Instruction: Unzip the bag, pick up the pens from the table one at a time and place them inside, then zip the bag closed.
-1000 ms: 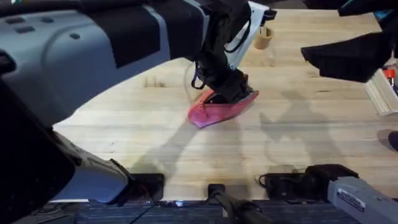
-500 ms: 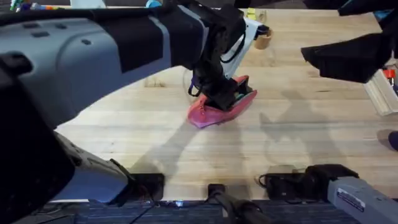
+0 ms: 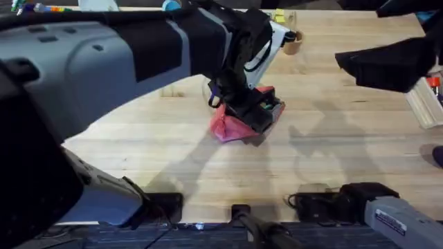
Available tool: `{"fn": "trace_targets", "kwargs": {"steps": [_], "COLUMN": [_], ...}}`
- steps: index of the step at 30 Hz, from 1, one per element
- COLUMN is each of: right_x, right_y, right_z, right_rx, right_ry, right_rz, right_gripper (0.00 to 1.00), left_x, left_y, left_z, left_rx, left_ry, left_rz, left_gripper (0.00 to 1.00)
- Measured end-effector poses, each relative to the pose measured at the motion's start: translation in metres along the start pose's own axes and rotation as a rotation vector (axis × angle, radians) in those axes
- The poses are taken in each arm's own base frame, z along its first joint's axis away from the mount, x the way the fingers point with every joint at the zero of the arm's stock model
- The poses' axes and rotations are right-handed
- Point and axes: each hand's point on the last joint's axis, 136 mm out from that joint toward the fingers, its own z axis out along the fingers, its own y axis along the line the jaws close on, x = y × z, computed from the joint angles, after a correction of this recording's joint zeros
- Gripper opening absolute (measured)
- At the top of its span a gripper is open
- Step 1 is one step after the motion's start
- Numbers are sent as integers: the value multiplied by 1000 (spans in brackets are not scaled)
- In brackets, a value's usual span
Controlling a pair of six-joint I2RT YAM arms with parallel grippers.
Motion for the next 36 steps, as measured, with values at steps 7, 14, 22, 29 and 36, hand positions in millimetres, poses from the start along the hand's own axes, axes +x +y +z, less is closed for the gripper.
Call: {"fn": "trace_targets", "kwargs": {"steps": [7, 14, 22, 29, 36], "right_x": [0, 0, 0, 0, 0], "right_y": [0, 0, 0, 0, 0], "right_z": [0, 0, 0, 0, 0], "right_rx": [0, 0, 0, 0, 0], "right_ry": [0, 0, 0, 0, 0], "right_rz": [0, 0, 0, 0, 0], "right_gripper": [996, 995, 995, 995, 996], "left_x": [0, -5, -3, 10, 18], "left_y": [0, 5, 15, 36, 64], "left_z": [0, -28, -73, -90, -120], "left_rx": [0, -68, -144, -183, -206], "left_ry": [-1, -75, -175, -165, -250], "left_rz": [12, 100, 200, 236, 220], "left_gripper": [993, 994, 995, 995, 995]}}
